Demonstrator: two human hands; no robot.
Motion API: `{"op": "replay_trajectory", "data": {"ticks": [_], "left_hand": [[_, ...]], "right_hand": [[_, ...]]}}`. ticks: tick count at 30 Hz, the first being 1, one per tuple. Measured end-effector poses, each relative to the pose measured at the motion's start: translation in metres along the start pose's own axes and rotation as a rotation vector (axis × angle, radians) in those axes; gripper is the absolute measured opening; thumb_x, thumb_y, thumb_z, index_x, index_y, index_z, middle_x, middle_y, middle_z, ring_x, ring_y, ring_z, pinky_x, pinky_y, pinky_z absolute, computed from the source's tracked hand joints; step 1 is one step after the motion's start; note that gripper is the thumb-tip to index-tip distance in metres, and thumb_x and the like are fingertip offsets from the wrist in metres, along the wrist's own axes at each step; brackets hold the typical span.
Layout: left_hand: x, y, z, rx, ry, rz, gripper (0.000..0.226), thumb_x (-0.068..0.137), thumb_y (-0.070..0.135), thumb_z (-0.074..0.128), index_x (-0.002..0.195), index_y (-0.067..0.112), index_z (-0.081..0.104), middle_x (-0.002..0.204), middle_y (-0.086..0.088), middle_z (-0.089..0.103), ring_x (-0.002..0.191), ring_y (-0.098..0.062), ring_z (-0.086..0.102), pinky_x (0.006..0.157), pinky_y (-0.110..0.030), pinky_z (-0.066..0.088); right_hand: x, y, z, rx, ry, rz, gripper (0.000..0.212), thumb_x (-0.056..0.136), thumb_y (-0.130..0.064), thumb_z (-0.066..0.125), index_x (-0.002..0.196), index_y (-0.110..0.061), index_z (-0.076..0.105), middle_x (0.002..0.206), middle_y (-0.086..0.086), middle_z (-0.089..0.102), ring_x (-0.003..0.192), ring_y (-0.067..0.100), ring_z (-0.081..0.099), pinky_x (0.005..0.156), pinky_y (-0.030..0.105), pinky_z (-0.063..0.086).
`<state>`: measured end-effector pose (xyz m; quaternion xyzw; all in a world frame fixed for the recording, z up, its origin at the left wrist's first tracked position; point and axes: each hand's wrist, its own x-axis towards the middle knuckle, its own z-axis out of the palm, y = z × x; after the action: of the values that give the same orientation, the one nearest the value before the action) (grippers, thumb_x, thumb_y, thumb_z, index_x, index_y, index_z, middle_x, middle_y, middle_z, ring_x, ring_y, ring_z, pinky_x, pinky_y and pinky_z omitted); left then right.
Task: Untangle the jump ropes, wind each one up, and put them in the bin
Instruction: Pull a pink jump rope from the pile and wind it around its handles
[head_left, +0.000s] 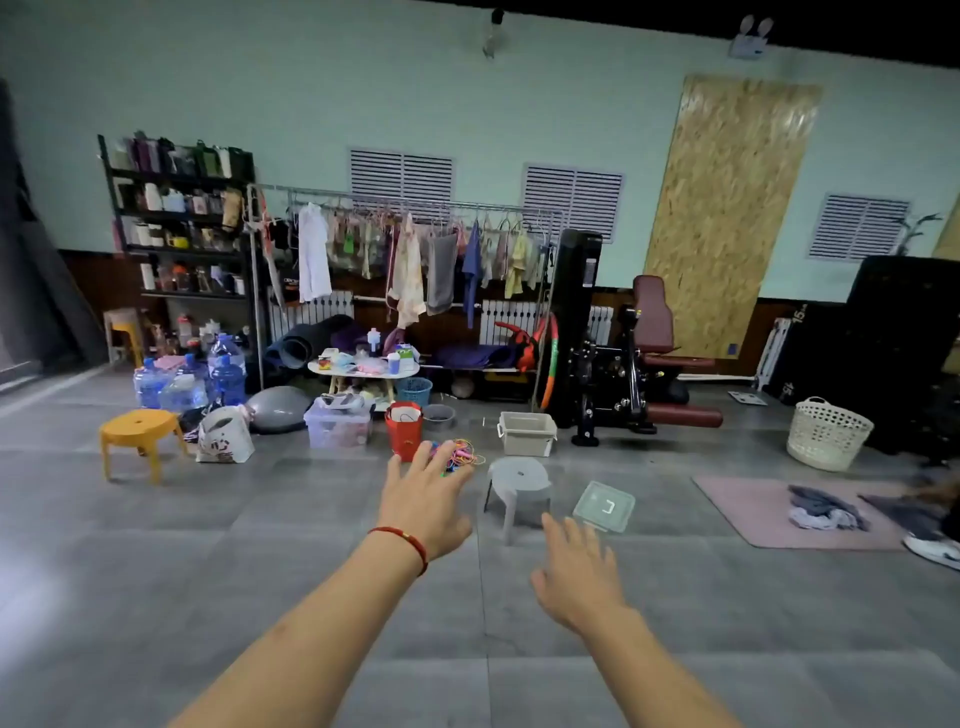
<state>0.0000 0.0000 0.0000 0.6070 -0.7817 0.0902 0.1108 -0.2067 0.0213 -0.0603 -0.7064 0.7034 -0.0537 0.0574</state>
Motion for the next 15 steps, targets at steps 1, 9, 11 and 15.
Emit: {"op": "replay_trajectory", "data": {"ticks": [1, 9, 11, 15], "left_hand": [[0.013, -0.011, 0.006, -0.001, -0.013, -0.002, 0.068, 0.086, 0.048, 0.058, 0.149, 0.037, 0.035, 0.164, 0.000, 0.018, 0.150, -0.028, 0.014, 0.118, -0.055, 0.016], [0.131, -0.070, 0.080, -0.059, 0.001, -0.006, 0.042, 0.088, 0.039, 0.056, 0.128, 0.027, 0.058, 0.125, 0.001, 0.063, 0.115, -0.026, 0.054, 0.089, -0.038, 0.046], [0.165, -0.081, 0.098, -0.062, -0.020, -0.008, 0.046, 0.087, 0.040, 0.056, 0.132, 0.029, 0.057, 0.129, 0.002, 0.061, 0.120, -0.025, 0.053, 0.091, -0.039, 0.048], [0.232, -0.095, 0.124, -0.006, -0.099, -0.036, 0.062, 0.085, 0.048, 0.057, 0.146, 0.037, 0.044, 0.150, 0.003, 0.044, 0.138, -0.023, 0.038, 0.104, -0.041, 0.038]], "right_hand": [[0.014, -0.007, 0.001, -0.005, 0.034, -0.021, 0.069, 0.095, -0.034, 0.044, 0.157, -0.022, 0.017, 0.159, 0.009, 0.028, 0.149, 0.034, 0.023, 0.117, 0.052, 0.026], [0.153, -0.020, 0.026, -0.082, 0.061, -0.060, 0.043, 0.092, -0.031, 0.046, 0.132, -0.019, 0.041, 0.128, 0.007, 0.053, 0.123, 0.031, 0.049, 0.098, 0.044, 0.040], [0.198, -0.016, 0.035, -0.050, 0.049, -0.080, 0.041, 0.091, -0.030, 0.047, 0.130, -0.019, 0.042, 0.129, 0.007, 0.052, 0.123, 0.031, 0.048, 0.098, 0.045, 0.040], [0.288, -0.012, 0.050, -0.037, -0.003, -0.096, 0.064, 0.088, -0.032, 0.050, 0.147, -0.019, 0.031, 0.140, 0.007, 0.040, 0.132, 0.033, 0.037, 0.102, 0.050, 0.040]]}}
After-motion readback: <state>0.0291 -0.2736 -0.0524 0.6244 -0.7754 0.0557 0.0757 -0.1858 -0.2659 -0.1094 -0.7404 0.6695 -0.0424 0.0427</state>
